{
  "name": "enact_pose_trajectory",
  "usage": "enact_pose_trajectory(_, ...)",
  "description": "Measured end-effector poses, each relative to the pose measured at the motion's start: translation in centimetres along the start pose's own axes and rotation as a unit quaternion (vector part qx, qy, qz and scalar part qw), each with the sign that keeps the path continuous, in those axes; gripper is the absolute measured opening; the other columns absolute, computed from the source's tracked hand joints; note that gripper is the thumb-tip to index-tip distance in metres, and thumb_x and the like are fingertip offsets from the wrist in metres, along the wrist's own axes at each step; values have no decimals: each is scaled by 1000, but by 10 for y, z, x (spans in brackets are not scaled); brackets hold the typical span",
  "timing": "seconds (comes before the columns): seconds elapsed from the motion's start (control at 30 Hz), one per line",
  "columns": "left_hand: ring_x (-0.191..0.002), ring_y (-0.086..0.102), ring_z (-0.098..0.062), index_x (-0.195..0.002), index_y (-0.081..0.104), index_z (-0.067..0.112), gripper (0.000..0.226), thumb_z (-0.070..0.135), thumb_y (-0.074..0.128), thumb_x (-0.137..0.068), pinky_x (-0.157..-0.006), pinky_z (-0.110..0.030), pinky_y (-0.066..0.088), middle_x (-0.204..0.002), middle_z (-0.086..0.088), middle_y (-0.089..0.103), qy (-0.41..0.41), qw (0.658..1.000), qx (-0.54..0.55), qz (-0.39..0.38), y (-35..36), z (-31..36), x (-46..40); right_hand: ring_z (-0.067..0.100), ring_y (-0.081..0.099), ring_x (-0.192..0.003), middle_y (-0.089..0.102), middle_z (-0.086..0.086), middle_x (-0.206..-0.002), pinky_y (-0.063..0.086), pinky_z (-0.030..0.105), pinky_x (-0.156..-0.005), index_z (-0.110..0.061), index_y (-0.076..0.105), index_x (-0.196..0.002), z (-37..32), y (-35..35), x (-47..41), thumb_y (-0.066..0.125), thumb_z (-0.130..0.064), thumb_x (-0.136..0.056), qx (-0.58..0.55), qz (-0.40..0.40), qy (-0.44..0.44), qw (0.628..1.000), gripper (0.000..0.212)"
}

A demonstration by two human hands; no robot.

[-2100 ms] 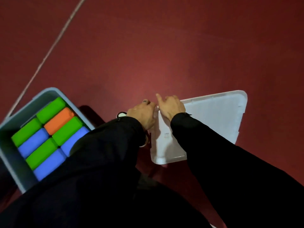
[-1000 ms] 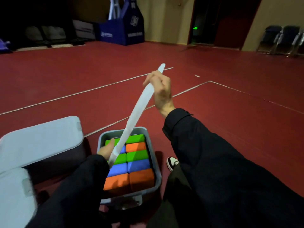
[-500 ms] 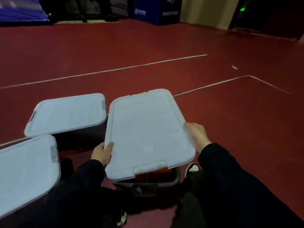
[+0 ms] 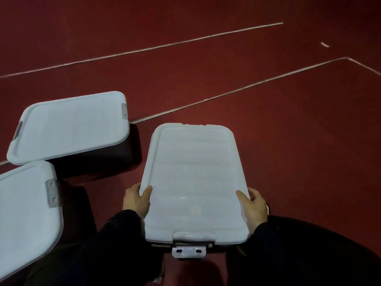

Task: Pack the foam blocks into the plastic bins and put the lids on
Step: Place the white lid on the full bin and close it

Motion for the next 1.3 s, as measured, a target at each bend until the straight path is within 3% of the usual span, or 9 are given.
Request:
enact_pose_trajectory(0.2,-110,62,-31,-133,57,11,41,33,55,-98,-96,-37,47,-125,-10,68,-69,993,-60,-68,23,-36,-28,11,70,-91,73,-5,-104,55,20,-70,-22,65,-121,31,26,-28,65,-11,-96,-1,-46,60,997,27)
enact_pose_trajectory(0.4,-130,48,-43,-149,33,4,53,34,40,-105,-108,-44,37,-143,-23,51,-139,982,-109,-72,42,-58,-32,22,49,-141,53,-9,-150,35,41,-120,-38,41,-153,60,41,-35,50,-50,-93,111,-82,80,987,62)
enact_pose_trajectory(0.53,-126,50,-44,-133,45,-5,53,39,42,-105,-104,-45,39,-136,-27,53,-166,976,-125,-59,43,-75,-21,42,24,-150,14,18,-167,21,50,-121,-28,11,-164,83,32,-12,37,-50,-105,184,53,189,963,68)
enact_pose_trajectory(0.73,-125,51,-45,-133,47,-12,61,41,48,-103,-104,-44,39,-135,-30,54,-189,977,-81,-51,40,-73,-7,41,38,-143,32,19,-160,34,50,-117,-8,22,-158,128,36,44,63,-52,-95,-5,120,337,934,87)
enact_pose_trajectory(0.87,-110,62,-41,-119,59,-9,61,47,57,-96,-100,-43,48,-119,-25,66,-196,976,-7,-91,58,-67,24,37,42,-142,38,20,-157,34,45,-118,-6,24,-156,103,20,4,72,-48,-88,-38,148,261,953,93)
enact_pose_trajectory(1.0,-79,67,-33,-97,63,-2,47,44,62,-95,-66,-36,54,-88,-18,70,-226,964,105,-91,96,-68,74,32,50,-136,40,12,-156,41,51,-115,-28,5,-162,79,0,-34,79,-41,-67,-110,93,187,972,122)
enact_pose_trajectory(1.13,-48,55,-26,-97,63,1,44,44,65,-94,-49,-32,49,-61,-11,58,-318,895,266,-164,163,-72,129,25,50,-137,36,8,-161,43,48,-115,-35,10,-162,13,-11,-65,71,-22,-75,-131,29,94,986,107)
enact_pose_trajectory(1.23,-89,71,-33,-113,68,5,49,45,71,-86,-80,-45,57,-100,-16,74,-385,820,379,-189,214,-68,163,16,48,-138,37,1,-162,42,38,-116,-31,20,-162,-27,-7,-77,59,-8,-86,-88,6,27,996,89)
enact_pose_trajectory(1.3,-93,70,-32,-104,69,4,38,38,71,-87,-79,-43,58,-101,-17,73,-404,788,415,-206,243,-49,185,12,45,-139,35,-2,-163,39,27,-112,-29,22,-162,-42,0,-77,54,-4,-92,-49,-17,11,999,81)
Point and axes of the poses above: each hand's wrist, its own x-axis away from the middle knuckle, its own y-axis out of the palm, z = x × y, the point moved 7 cm from there along -x, towards the middle knuckle
